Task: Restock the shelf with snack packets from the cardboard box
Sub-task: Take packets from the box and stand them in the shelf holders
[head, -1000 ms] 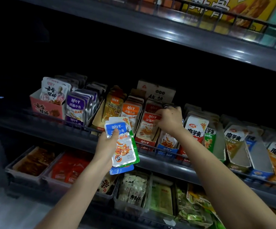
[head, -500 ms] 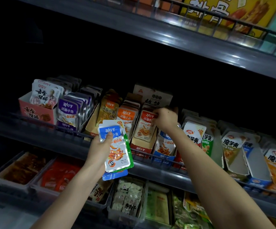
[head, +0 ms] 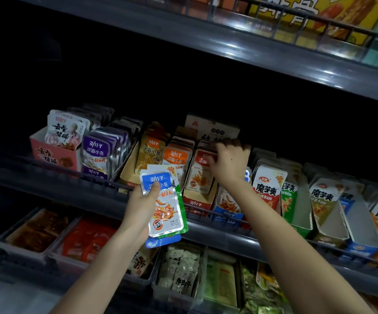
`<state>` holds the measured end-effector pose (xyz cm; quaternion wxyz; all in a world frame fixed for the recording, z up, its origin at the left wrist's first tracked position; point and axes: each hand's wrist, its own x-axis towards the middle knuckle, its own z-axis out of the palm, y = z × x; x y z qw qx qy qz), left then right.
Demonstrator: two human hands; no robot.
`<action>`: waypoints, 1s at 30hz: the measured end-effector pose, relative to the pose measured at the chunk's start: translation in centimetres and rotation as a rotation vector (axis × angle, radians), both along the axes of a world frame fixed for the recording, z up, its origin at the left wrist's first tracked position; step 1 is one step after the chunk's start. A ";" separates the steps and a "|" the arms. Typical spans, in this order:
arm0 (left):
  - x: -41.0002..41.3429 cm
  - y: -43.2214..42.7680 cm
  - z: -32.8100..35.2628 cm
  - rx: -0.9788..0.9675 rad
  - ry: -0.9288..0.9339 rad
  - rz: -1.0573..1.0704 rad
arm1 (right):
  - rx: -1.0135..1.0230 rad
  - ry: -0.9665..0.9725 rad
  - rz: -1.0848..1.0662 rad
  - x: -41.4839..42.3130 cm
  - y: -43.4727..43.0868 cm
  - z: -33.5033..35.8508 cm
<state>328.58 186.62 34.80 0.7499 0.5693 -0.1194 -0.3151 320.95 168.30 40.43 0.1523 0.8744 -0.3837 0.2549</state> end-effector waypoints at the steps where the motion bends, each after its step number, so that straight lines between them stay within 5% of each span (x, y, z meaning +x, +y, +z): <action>1: -0.1 0.1 0.0 0.000 0.003 -0.007 | 0.042 -0.076 0.039 -0.3 1.0 0.0; 4: -0.9 0.2 0.2 -0.010 0.000 -0.035 | 0.426 -0.288 0.280 -1.9 4.9 -0.3; 6: -1.6 0.3 0.3 -0.025 -0.018 -0.060 | 0.663 -0.248 0.363 -3.1 7.4 -0.9; 9: -2.7 1.0 0.7 -0.075 -0.008 -0.121 | 0.776 -0.196 0.369 -4.4 9.0 -1.8; 13: -3.7 2.0 1.0 -0.107 -0.025 -0.163 | 1.175 -0.492 0.425 -5.6 9.6 -2.4; 17: -4.2 2.4 0.8 -0.111 -0.010 -0.159 | 1.357 -0.683 0.379 -7.2 9.9 -2.8; 24: -5.8 1.5 0.4 -0.047 -0.059 -0.147 | 1.379 -0.748 0.418 -11.4 9.2 -1.4; 30: -5.9 0.8 0.6 -0.006 -0.088 -0.131 | 0.852 -1.013 0.320 -14.0 4.3 0.7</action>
